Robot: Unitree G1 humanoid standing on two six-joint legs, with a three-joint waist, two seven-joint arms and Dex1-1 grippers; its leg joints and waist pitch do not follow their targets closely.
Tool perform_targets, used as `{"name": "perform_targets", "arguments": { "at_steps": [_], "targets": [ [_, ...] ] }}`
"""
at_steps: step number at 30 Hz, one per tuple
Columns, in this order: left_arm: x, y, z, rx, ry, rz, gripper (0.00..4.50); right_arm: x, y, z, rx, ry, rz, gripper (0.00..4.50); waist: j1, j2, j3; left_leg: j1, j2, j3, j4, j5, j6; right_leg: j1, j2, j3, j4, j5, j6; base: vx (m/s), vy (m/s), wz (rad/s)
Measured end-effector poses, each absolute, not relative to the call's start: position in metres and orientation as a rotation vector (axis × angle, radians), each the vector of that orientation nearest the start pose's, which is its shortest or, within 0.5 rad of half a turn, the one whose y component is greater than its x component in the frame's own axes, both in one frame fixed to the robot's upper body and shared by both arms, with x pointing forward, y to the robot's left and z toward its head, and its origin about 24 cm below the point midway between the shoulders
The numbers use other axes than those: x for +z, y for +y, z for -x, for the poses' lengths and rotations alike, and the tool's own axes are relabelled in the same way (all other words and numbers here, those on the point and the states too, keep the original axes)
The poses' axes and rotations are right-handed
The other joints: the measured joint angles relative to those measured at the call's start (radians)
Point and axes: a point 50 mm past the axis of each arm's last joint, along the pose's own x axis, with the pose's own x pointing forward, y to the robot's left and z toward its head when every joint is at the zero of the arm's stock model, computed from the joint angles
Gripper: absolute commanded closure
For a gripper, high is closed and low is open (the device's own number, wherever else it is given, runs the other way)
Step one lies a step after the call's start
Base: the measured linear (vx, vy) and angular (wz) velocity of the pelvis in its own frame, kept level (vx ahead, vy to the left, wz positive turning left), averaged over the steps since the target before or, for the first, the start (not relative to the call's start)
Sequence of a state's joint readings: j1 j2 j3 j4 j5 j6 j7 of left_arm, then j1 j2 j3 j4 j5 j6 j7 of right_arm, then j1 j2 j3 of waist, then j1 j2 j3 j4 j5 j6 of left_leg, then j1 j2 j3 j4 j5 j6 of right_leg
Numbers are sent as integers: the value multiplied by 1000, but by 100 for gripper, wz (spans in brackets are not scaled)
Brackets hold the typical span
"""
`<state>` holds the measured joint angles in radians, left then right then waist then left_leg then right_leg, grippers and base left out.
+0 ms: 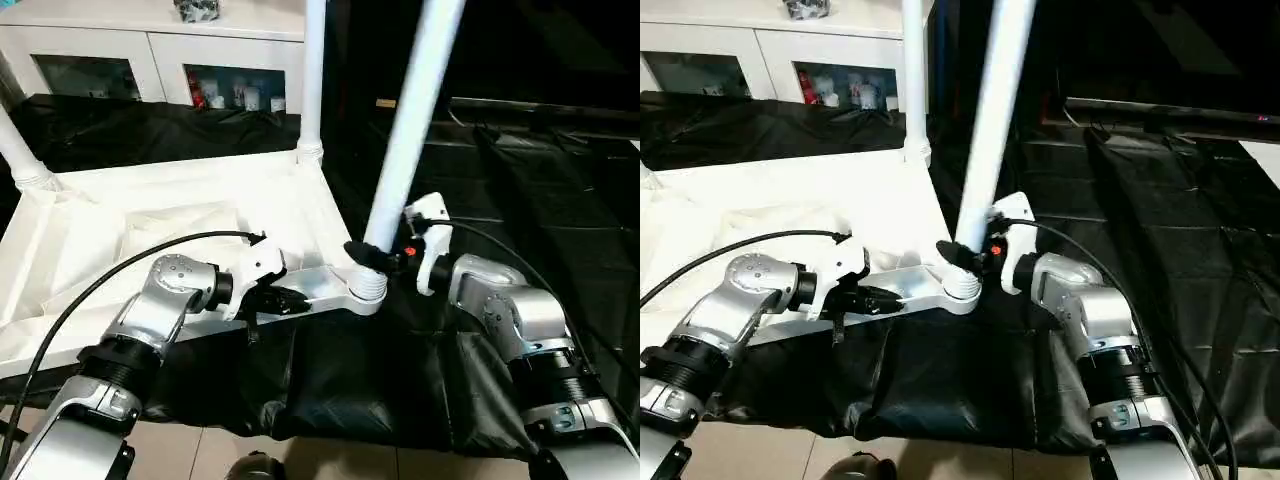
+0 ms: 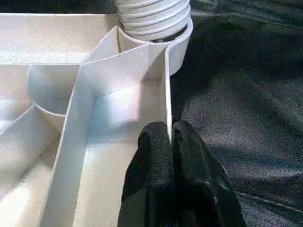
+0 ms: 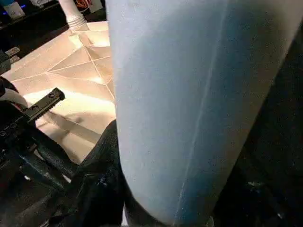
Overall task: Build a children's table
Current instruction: Insert table leg to table base
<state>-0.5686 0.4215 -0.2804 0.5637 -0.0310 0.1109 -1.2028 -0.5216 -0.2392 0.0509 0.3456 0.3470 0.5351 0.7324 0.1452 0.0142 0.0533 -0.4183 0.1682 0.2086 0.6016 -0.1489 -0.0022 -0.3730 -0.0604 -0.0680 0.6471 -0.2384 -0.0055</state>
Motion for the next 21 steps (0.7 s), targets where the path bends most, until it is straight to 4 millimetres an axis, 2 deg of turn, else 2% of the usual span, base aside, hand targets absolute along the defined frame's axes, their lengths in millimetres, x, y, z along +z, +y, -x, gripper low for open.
{"name": "perform_targets", "arguments": {
  "at_steps": [10, 13, 16, 21],
  "targets": [
    [52, 147, -315, -1290, 449, -380, 450, 61, -130, -317, 820, 285, -286, 261, 4, -2, -1, 1, 0, 0, 0, 0, 0, 1, 0, 0, 0, 0, 0, 0, 0, 0],
    [51, 146, -315, -1285, 449, -379, 450, 56, -130, -313, 800, 253, -307, 261, 4, -2, -1, 5, 0, 0, 0, 0, 0, 4, -1, 0, -1, 0, 0, 0, 0, 0],
    [49, 145, -315, -1278, 456, -376, 450, 52, -129, -309, 770, 228, -323, 261, 4, -2, -1, 17, -1, 0, -2, 0, 0, 8, -1, 1, -2, -5, 7, 0, 0, 0],
    [49, 143, -316, -1278, 455, -378, 450, 55, -128, -301, 763, 186, -271, 261, 6, -2, 0, 18, -5, 0, -4, -1, 0, 7, -6, 0, -2, -5, 8, 0, 0, 0]
  ]
}}
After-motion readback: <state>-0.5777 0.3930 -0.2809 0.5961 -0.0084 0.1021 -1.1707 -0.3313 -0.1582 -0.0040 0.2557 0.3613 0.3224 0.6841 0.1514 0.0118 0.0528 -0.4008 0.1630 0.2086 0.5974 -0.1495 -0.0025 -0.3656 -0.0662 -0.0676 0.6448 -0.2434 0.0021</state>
